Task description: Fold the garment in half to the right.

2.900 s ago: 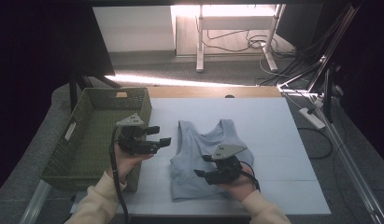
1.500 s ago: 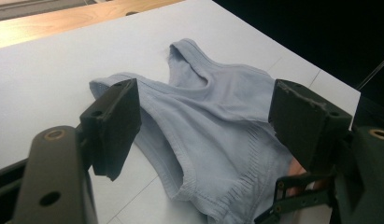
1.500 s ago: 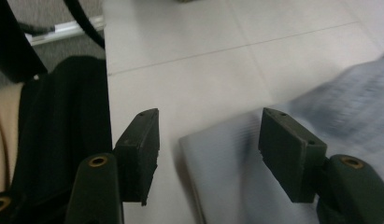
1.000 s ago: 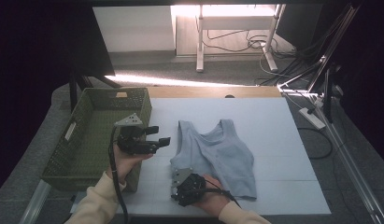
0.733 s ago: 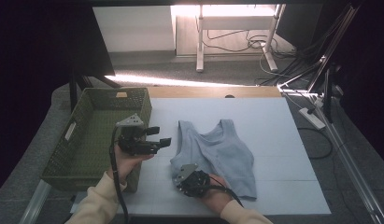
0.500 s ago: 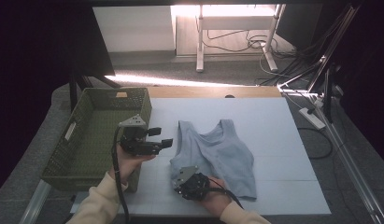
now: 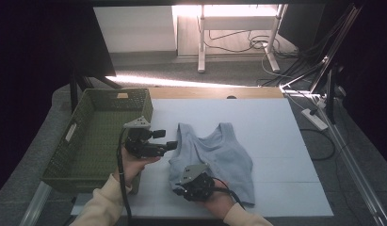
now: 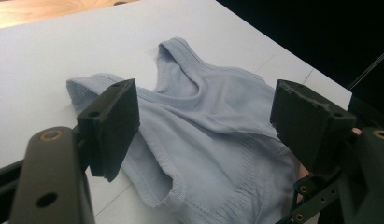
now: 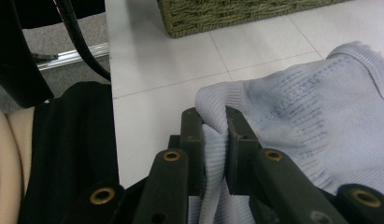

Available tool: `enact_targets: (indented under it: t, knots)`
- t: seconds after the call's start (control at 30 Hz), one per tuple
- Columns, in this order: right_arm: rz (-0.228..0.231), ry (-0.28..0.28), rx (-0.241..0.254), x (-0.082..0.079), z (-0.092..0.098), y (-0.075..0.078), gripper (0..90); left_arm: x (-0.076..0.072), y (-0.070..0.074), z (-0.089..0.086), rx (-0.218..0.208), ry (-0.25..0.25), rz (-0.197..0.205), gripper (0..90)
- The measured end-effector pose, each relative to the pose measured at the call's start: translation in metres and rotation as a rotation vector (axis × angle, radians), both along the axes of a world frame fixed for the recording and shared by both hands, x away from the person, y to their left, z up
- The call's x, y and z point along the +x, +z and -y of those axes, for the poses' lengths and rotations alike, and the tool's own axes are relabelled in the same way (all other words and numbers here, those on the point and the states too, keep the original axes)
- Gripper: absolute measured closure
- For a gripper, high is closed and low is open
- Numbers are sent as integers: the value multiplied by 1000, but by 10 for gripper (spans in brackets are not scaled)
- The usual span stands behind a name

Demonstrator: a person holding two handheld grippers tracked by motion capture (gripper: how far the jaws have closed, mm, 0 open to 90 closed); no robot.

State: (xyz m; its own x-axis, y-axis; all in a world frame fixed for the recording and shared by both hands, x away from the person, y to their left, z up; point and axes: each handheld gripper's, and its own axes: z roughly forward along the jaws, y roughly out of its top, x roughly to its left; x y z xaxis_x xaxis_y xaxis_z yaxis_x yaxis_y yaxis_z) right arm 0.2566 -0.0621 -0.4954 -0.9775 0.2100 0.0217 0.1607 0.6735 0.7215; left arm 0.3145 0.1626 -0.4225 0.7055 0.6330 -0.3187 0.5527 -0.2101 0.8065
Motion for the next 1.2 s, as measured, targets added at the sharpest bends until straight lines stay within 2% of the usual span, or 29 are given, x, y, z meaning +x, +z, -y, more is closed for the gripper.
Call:
enact_targets:
  t: [0.4, 0.67, 0.8, 1.0, 1.2]
  knots:
    - [8, 5, -7, -3, 1, -2, 799, 2, -2, 6, 15, 19, -9, 240]
    - [20, 7, -9, -6, 1, -4, 799, 7, -5, 19, 40, 42, -18, 231]
    - [54, 12, -12, -8, 1, -3, 798, 14, -11, 25, 46, 61, -26, 228]
    - [50, 13, -7, -9, 2, -3, 799, 26, -22, 38, 77, 66, -66, 216]
    - [47, 15, -12, -9, 1, -4, 798, 36, -37, 43, 101, 85, -100, 212]
